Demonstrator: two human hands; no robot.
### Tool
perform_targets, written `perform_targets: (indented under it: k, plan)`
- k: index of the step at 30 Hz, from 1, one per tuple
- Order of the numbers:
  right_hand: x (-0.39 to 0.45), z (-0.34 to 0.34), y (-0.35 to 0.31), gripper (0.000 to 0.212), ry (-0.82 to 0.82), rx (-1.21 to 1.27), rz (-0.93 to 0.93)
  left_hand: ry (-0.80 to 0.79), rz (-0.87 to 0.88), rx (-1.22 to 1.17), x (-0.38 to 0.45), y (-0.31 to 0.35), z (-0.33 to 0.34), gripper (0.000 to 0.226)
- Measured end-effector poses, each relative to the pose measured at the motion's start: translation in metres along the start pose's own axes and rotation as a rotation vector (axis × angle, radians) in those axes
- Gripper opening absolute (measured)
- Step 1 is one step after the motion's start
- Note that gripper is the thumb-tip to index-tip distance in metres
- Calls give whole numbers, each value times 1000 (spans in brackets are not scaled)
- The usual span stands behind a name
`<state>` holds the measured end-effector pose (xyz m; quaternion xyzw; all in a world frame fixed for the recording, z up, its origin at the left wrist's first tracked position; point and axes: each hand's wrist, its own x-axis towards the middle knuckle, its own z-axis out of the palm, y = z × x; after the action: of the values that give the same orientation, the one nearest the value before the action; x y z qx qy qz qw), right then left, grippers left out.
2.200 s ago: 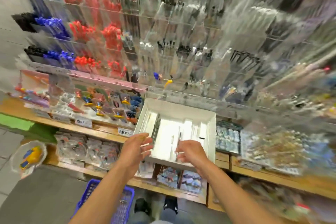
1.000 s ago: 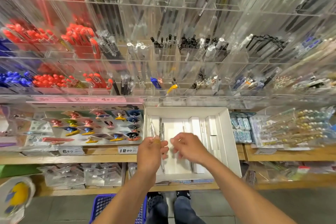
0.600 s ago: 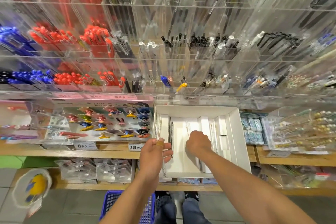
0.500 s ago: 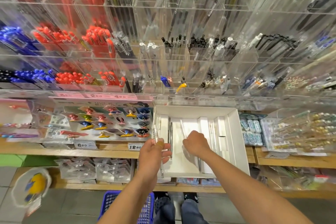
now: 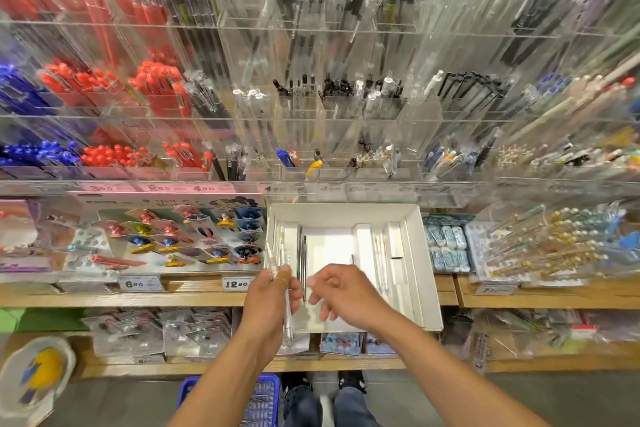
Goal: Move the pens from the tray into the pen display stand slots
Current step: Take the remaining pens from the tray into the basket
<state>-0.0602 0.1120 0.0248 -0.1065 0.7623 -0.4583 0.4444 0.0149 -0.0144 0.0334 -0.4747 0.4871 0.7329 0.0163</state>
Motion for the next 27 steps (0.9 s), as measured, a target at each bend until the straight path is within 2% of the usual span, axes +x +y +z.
perform_targets:
  k: [2,4,7,12,18,27]
  plan:
    - [10,-19,15,11,162,-88,95,17,-13,-44,-2,1,1,13]
    - [27,-38,34,22,311,-328,197,13,-21,-71,-5,-1,1,11]
    - [51,-56,58,16,413,-602,370,4,-41,-98,-8,-4,-4,11]
    - [79,-61,69,17,411,-794,428,18,-53,-100,-6,-9,-10,13]
    - [93,-68,69,19,410,-802,464,29,-66,-68,-7,-12,-14,21]
    - [92,-75,78,18,357,-889,431,28,-67,-47,-7,-12,-15,21]
